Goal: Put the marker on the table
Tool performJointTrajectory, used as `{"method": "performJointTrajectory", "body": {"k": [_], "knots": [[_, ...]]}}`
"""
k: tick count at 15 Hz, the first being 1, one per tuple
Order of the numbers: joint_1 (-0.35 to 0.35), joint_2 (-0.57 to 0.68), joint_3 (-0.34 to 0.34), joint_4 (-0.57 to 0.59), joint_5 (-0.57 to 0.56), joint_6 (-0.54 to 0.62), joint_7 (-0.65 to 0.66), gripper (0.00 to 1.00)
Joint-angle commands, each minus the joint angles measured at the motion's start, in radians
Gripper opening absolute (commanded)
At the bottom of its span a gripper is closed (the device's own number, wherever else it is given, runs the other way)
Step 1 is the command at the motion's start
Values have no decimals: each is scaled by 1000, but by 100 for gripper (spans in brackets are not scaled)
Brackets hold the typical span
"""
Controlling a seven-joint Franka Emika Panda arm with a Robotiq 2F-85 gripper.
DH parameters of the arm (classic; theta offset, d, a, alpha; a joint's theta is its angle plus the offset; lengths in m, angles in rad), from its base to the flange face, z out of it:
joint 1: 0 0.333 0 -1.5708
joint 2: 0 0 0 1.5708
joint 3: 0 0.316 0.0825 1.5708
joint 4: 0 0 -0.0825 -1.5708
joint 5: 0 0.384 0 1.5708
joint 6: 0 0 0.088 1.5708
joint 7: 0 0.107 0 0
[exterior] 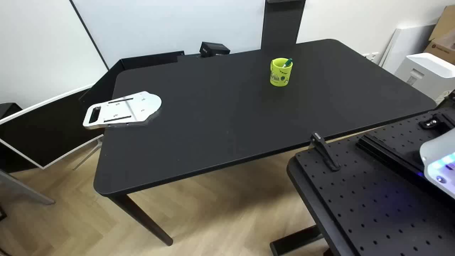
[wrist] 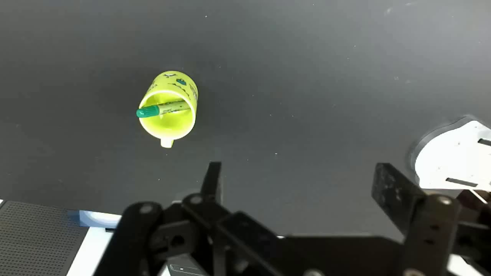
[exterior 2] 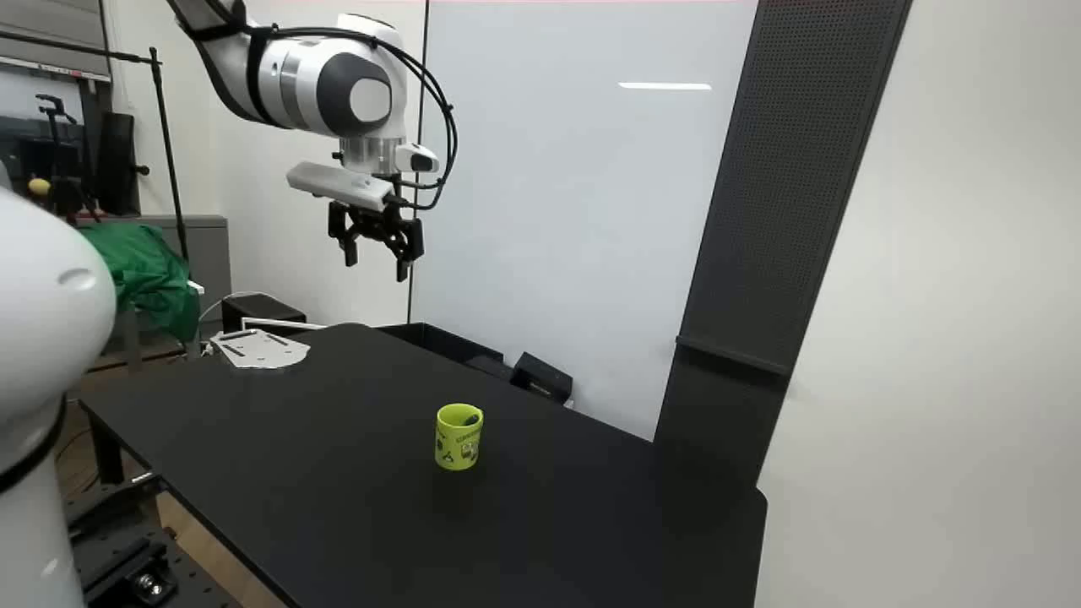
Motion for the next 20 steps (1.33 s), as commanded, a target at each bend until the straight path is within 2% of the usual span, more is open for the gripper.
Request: {"method": "performJointTrajectory", "body": {"k": [1, 5, 9, 10, 14, 20], "knots": [[-2, 0, 2, 1, 0, -2, 0, 100], [-2, 0, 2, 1, 0, -2, 0, 100], [11, 5, -22, 20, 10, -80, -183, 100], [2, 78, -31, 107, -10, -117, -245, 100], [-39, 148, -68, 226, -57, -225, -419, 100], [-66, 315, -50, 436, -213, -351, -513, 100]]}}
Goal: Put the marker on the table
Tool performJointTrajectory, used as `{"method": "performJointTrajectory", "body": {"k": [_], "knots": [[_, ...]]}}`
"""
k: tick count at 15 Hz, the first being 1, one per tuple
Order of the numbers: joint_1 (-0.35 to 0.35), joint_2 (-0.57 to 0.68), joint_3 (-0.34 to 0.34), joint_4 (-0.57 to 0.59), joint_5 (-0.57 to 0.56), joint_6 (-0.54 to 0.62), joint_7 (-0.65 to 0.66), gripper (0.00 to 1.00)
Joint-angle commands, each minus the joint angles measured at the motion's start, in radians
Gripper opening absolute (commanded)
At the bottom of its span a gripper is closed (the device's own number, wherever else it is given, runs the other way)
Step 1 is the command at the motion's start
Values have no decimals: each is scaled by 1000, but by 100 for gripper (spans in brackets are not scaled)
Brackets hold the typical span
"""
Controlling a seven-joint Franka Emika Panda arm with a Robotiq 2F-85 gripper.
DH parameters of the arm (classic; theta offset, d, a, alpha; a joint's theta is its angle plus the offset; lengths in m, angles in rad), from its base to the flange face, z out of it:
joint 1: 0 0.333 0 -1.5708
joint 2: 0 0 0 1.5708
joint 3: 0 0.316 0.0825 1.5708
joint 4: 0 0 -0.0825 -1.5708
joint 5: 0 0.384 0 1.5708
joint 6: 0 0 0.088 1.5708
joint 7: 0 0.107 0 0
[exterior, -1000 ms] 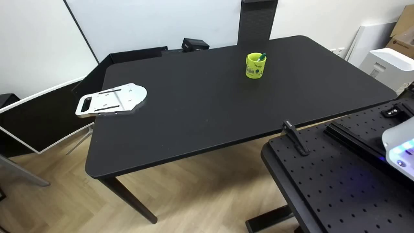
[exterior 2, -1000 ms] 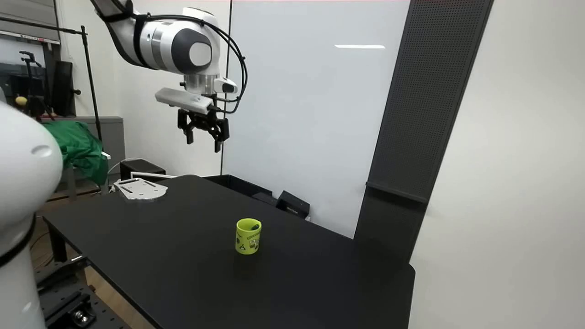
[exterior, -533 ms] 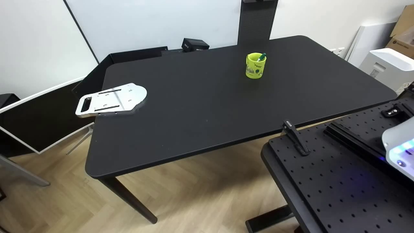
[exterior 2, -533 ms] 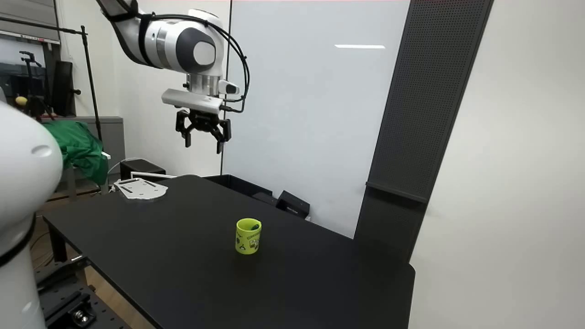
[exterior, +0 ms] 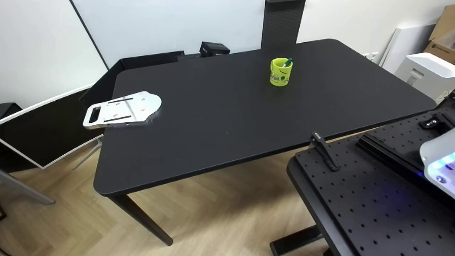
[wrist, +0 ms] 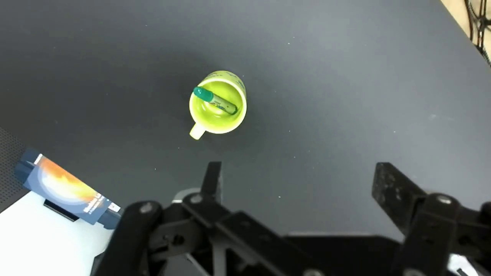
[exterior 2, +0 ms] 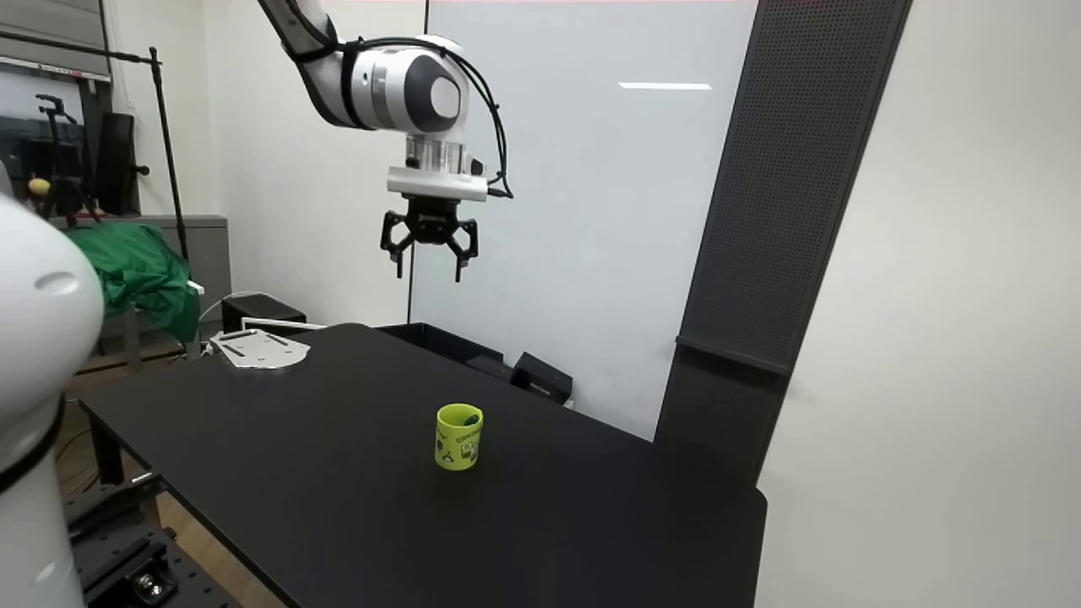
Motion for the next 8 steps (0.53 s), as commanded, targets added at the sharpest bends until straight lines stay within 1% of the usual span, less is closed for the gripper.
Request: {"method": "performJointTrajectory", "body": {"k": [1, 8], "knots": [[-6, 125, 20, 168, -86, -92, -47, 100], [7, 320, 39, 425, -287, -235, -73, 100]]}}
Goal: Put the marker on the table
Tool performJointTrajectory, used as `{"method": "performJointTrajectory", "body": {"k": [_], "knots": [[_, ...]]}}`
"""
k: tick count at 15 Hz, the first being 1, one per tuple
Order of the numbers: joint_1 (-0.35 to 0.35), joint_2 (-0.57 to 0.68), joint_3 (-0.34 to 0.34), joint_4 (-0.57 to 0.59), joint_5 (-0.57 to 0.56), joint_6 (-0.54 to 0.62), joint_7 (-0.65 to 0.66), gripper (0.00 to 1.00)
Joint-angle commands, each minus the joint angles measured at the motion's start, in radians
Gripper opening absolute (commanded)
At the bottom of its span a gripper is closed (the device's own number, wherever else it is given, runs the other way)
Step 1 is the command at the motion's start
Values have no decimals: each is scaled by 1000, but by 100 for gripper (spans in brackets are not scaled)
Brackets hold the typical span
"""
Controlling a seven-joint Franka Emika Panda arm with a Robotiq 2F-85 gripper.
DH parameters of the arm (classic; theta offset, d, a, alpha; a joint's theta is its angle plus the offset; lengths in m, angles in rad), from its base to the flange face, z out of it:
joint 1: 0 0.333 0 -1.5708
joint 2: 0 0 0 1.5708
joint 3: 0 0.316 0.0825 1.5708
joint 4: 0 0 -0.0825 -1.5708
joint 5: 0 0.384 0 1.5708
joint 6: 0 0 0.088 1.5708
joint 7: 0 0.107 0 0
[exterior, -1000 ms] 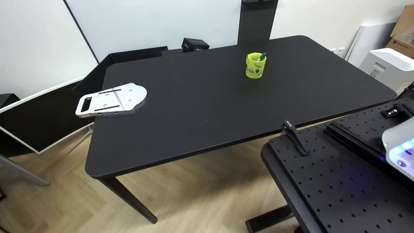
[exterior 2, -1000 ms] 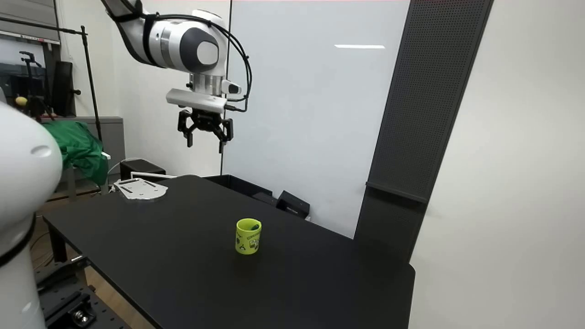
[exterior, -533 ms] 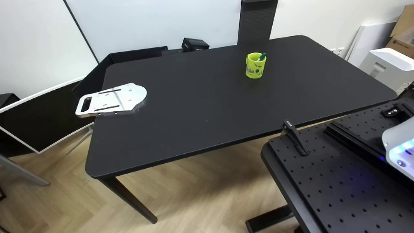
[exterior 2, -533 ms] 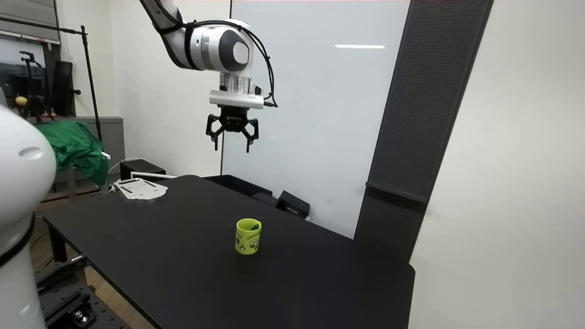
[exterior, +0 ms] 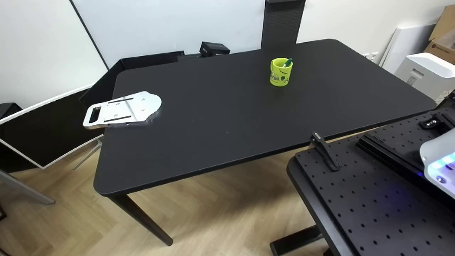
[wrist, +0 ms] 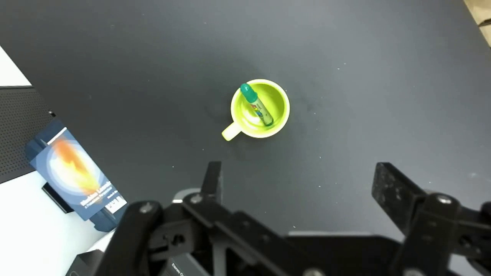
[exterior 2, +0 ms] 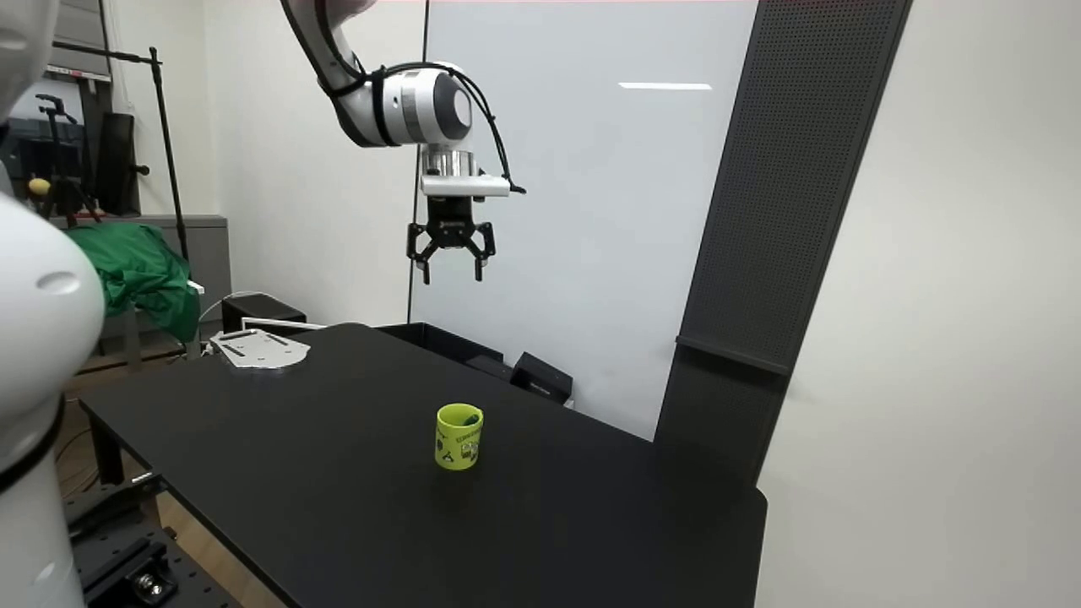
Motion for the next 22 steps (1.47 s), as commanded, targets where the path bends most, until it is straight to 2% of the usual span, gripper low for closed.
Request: {"method": "performJointTrajectory", "body": {"k": [1, 6, 11, 21, 22], "knots": [[6, 120, 7, 175, -92, -98, -22, 100], [18, 236, 2, 330, -174, -176, -45, 100], [23, 331, -1, 423, -184, -226, -45, 100], [14, 425, -18, 464, -176, -305, -28, 100], [10, 402, -9, 413, -179, -262, -36, 100]]}}
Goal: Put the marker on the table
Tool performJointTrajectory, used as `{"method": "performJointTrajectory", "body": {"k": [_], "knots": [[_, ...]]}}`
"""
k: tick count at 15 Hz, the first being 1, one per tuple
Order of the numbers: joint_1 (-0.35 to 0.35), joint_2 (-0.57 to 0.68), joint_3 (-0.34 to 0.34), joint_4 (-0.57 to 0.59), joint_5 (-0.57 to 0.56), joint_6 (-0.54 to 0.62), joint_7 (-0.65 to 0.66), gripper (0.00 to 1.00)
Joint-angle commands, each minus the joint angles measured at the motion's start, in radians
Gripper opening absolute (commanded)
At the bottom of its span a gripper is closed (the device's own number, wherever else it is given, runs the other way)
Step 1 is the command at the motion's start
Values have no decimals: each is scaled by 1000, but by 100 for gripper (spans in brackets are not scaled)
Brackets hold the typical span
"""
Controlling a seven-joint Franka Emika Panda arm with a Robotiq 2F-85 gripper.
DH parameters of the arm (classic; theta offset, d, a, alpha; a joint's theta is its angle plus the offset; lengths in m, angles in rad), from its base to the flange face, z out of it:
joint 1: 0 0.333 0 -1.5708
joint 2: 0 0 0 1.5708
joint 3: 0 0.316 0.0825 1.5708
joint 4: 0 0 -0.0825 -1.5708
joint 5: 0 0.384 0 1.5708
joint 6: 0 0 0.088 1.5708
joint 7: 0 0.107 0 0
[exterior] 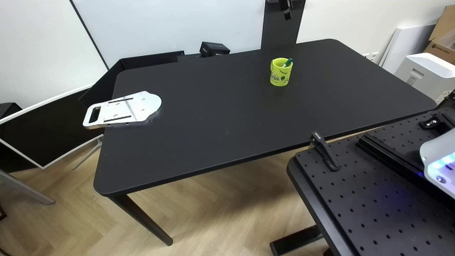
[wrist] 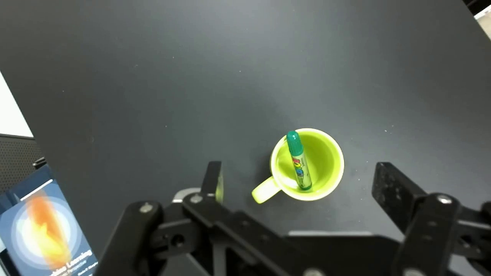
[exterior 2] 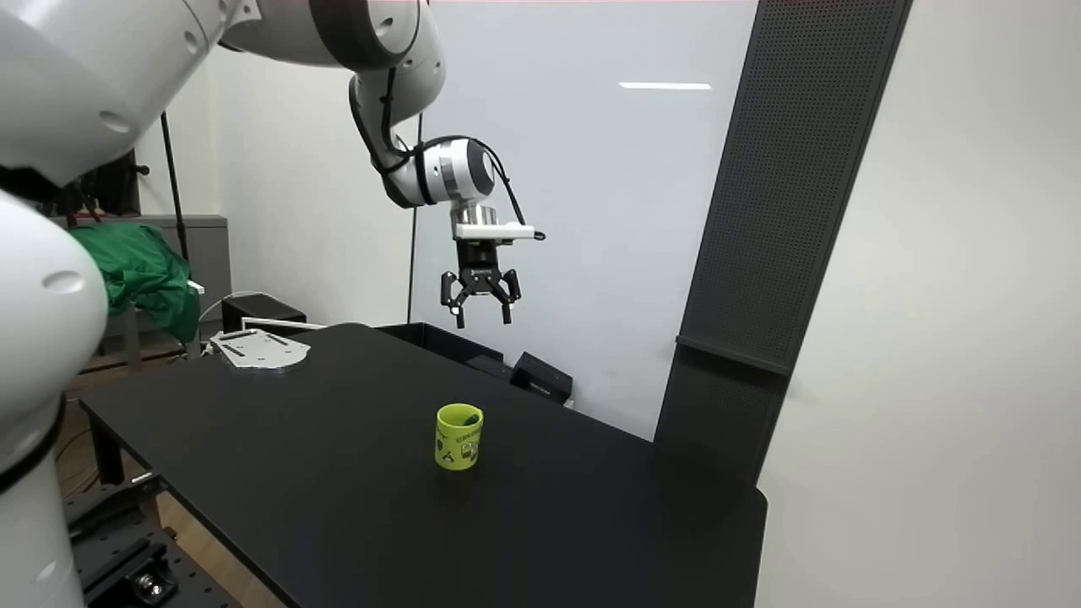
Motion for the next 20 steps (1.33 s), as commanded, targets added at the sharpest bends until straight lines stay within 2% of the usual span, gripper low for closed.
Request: {"method": "performJointTrajectory", "body": {"k": [1, 9, 13, 20], "knots": [[-3, 5, 5, 4, -2, -5, 1, 100], [3, 13, 1, 6, -13, -11, 6, 100], [7, 59, -8, 20, -35, -50, -7, 100], [8, 144, -12, 34, -78, -38, -10, 100]]}}
